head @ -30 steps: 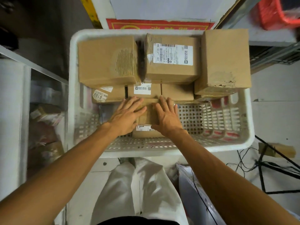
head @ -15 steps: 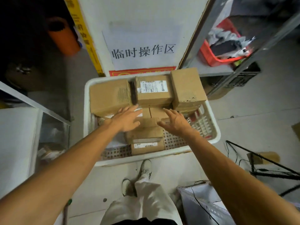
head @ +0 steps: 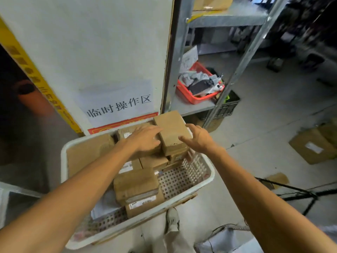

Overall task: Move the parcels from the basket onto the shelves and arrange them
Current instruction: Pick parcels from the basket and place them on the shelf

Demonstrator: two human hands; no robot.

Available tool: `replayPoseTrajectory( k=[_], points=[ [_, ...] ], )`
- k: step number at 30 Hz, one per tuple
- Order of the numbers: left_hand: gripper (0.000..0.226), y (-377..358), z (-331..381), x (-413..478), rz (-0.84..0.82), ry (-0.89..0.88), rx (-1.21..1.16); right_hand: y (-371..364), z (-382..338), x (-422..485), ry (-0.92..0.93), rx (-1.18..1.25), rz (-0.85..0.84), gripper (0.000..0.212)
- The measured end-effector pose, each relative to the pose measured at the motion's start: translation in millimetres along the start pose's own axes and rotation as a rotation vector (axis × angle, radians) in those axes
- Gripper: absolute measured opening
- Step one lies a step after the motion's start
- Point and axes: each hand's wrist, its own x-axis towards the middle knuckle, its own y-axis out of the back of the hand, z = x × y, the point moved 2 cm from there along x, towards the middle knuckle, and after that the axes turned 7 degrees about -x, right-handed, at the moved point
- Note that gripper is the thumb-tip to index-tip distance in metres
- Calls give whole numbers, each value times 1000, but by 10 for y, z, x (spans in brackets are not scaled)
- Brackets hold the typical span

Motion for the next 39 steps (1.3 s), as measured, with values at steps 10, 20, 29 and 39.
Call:
replayPoseTrajectory(
  k=[10, 20, 29, 39],
  points=[
    [62, -608, -416, 815, -139, 284, -58, -347, 511, 1093, 22, 44, -186, 74],
    [69, -1121, -591, 1263, 23, 431, -321, -794, 696, 1656, 55, 335, -220, 92],
    [89, -1040, -392, 1263, 42, 676, -523, -671, 752, 1632, 64, 355, -278, 84],
    [92, -691, -42, 874, 241, 517, -964, -244, 671, 1140, 111, 510, -115, 74]
  ],
)
